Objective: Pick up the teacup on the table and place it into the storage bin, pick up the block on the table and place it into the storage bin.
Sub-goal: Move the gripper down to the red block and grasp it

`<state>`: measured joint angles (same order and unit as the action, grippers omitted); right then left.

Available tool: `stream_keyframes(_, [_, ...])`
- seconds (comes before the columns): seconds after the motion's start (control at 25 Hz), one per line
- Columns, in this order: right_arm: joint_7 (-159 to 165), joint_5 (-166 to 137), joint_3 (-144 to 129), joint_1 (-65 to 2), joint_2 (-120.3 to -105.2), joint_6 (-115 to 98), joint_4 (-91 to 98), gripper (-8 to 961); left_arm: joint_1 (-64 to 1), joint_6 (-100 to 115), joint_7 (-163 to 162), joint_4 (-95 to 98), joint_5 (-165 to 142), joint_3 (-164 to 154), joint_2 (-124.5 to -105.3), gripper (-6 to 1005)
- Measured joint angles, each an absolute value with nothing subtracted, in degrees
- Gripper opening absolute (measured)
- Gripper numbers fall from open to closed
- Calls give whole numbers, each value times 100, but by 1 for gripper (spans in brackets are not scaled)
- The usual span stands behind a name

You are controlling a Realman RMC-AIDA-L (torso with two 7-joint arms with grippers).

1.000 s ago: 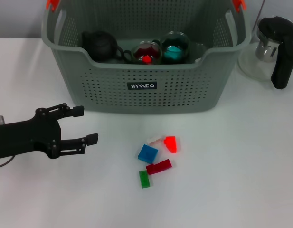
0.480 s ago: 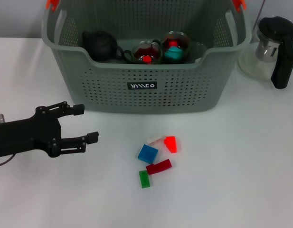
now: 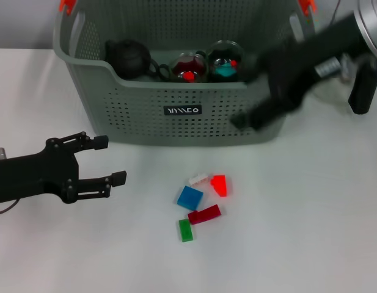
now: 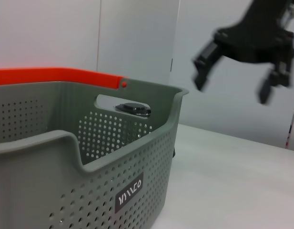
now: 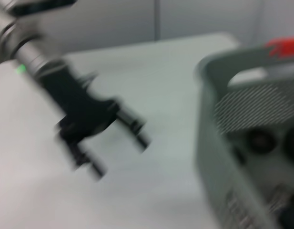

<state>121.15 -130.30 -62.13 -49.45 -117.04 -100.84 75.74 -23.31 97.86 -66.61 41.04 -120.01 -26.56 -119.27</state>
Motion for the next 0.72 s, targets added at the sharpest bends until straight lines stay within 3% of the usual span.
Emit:
stream_keyframes(0.12, [12179, -13236, -6351, -4828, -11763, -10354, 7595, 889, -2322, 9795, -6662, 4101, -12003, -2657, -11930, 830])
stream_keyframes(0.32, [12248, -14192, -6861, -4835, -12014, -10250, 7418, 925, -2302, 9814, -6680, 4103, -12006, -2647, -11937, 830])
stream_keyframes(0.72, [12396, -14515, -8275, -5412, -12020, -9410, 6157, 925, -2275, 9827, -6663, 4104, -11979, -2645, -11950, 830])
